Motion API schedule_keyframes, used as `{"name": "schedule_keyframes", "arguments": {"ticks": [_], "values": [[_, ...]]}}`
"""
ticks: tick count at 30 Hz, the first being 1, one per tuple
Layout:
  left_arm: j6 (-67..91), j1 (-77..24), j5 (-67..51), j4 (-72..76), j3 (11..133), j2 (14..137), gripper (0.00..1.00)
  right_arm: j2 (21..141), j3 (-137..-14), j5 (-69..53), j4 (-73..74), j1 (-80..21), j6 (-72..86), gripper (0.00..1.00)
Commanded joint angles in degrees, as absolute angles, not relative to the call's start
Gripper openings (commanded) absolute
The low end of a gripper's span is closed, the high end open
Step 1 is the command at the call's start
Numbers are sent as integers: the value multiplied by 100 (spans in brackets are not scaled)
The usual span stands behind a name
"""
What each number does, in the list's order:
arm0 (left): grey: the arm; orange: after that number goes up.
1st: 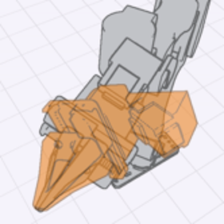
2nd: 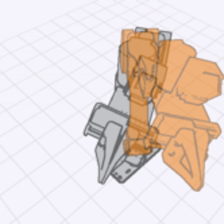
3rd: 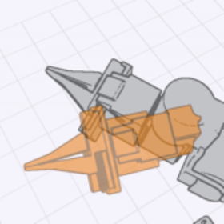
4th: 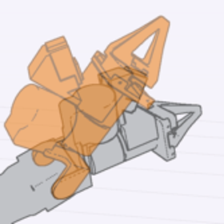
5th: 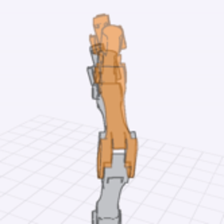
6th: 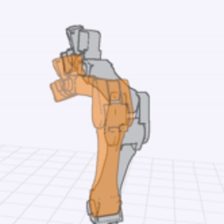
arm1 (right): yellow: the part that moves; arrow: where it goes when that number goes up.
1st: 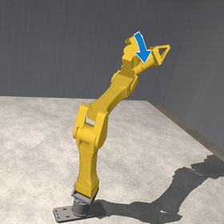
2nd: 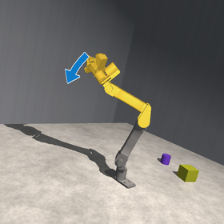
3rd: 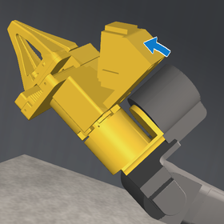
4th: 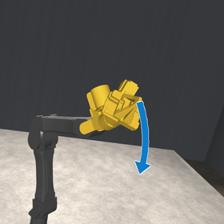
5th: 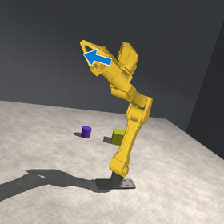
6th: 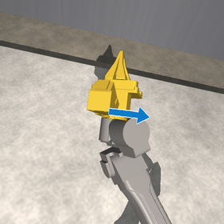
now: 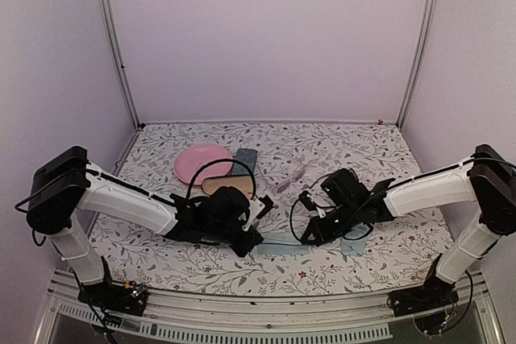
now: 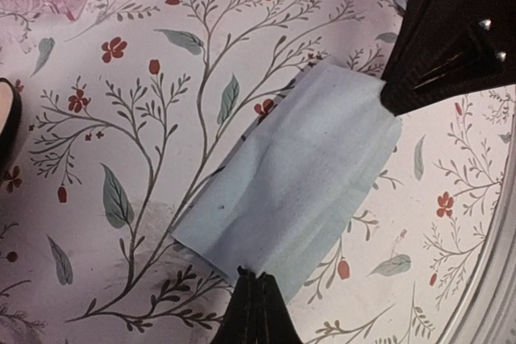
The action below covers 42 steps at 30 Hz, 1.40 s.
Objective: Organize the sunglasses
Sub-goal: Fold the glasses cleaning cloth at the center of the board.
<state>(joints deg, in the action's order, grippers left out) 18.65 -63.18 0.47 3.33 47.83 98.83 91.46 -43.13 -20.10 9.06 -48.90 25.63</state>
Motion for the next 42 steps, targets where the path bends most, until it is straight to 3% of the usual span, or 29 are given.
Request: {"name": "schedule_keyframes", "arguments": {"ticks": [1,32,42], "values": [[1837,-6427,193,-27,4745,9840,0,9121,-4221,-1951,1054,-4958,2634,5],[1731,-6519,45,-94,4903,10171,1,9340,-4105,-1812,1030,-5143,2777,8],[1697,-6553,61,-221,4965,10081,14,9260,-4109,-1744,1099,-5165,2791,23]]}}
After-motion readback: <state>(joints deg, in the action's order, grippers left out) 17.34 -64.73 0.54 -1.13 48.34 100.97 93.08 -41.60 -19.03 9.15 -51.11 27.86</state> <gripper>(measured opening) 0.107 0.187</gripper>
